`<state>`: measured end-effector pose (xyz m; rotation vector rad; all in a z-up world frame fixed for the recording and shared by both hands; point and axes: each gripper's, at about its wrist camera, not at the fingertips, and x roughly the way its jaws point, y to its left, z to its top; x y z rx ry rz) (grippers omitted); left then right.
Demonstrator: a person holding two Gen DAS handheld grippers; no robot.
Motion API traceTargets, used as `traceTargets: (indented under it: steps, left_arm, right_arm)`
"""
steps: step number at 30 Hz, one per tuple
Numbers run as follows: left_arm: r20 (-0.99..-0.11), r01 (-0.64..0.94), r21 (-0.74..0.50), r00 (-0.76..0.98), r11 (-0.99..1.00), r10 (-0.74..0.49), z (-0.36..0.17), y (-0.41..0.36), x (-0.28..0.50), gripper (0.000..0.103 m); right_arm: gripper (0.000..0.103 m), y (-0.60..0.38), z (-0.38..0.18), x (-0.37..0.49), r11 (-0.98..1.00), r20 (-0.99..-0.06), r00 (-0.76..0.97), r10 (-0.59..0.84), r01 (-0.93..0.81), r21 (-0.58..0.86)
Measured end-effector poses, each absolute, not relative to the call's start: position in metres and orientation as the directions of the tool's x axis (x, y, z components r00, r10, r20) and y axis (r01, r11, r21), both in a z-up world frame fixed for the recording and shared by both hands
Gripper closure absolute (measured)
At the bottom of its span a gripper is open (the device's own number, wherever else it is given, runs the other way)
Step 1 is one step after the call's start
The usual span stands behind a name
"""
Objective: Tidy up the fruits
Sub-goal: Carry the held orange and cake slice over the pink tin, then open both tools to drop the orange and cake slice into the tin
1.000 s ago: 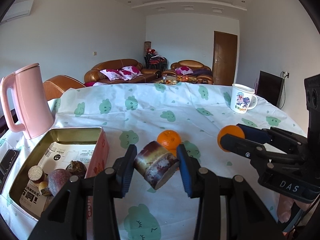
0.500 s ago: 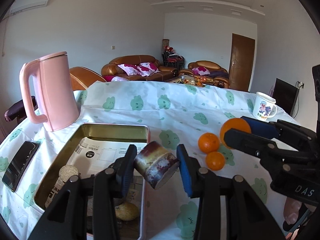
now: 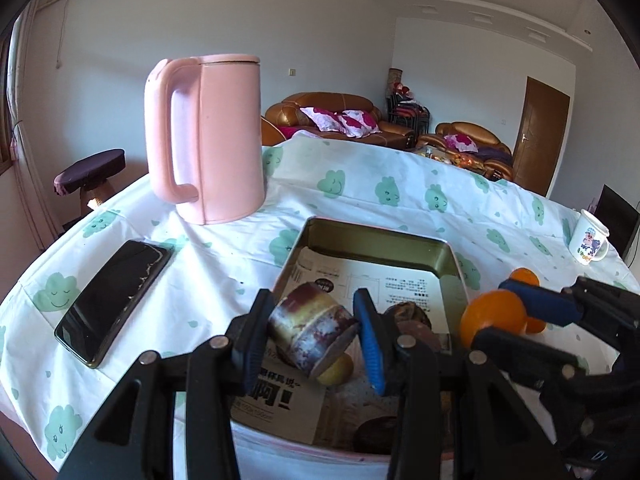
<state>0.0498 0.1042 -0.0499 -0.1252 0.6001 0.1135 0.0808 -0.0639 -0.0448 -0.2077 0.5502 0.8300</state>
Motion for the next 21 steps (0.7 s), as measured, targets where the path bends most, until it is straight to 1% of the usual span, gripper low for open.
traceTargets:
  steps: [4,7,9,10,11,12,14,16,18,20,21]
  left_arm:
    - [-0.58,-0.149,-0.088,0.811,0.985,0.072,-0.055,0.11,0.05,0.06]
    - [-0.59,-0.141,-0.094,0.805,0.986,0.059,-0.058,0.11,0.05,0.059]
    - [-0.594,-0.151,-0.102,0.802,0.983,0.062,-0.059,0.112,0.049,0.054]
    - [-0.593,-0.146,-0.109,0.803,0.983,0.053,-0.058,0.112,0.049,0.046]
    - [-0.587,-0.143,-0.113,0.808,0.983,0.05,-0.056,0.11,0.048,0.041]
    - [-0.578,-0.143,-0.109,0.814,0.984,0.054,-0.053,0.108,0.046,0.038]
    - [-0.557,-0.138,-0.102,0.829,0.985,0.058,-0.045,0.103,0.042,0.029]
    - [-0.539,-0.12,-0.095,0.841,0.988,0.051,-0.037,0.094,0.041,0.028]
    - [-0.529,-0.092,-0.085,0.848,0.992,0.034,-0.032,0.08,0.041,0.026]
    - [-0.522,-0.067,-0.073,0.853,0.995,0.019,-0.029,0.066,0.043,0.019]
    - [-0.521,-0.052,-0.067,0.854,0.996,0.009,-0.029,0.057,0.045,0.018]
  right_arm:
    - [0.06,-0.05,-0.059,0.078,0.648,-0.571,0.523,0.633,-0.762,0.021]
    - [0.059,-0.046,-0.063,0.079,0.624,-0.588,0.485,0.647,-0.78,0.043]
    - [0.058,-0.045,-0.064,0.077,0.618,-0.591,0.478,0.65,-0.785,0.045]
    - [0.055,-0.046,-0.063,0.076,0.621,-0.587,0.485,0.648,-0.783,0.04]
    - [0.049,-0.05,-0.061,0.076,0.624,-0.58,0.489,0.651,-0.78,0.043]
    - [0.046,-0.056,-0.058,0.077,0.629,-0.57,0.494,0.656,-0.776,0.051]
    - [0.045,-0.074,-0.052,0.079,0.657,-0.555,0.525,0.645,-0.752,0.052]
    - [0.045,-0.099,-0.047,0.084,0.706,-0.546,0.577,0.608,-0.707,0.04]
    - [0.044,-0.129,-0.045,0.094,0.778,-0.556,0.64,0.531,-0.629,0.019]
    - [0.043,-0.158,-0.049,0.107,0.846,-0.579,0.687,0.44,-0.533,0.011]
    - [0.043,-0.171,-0.052,0.114,0.869,-0.593,0.693,0.409,-0.494,0.023]
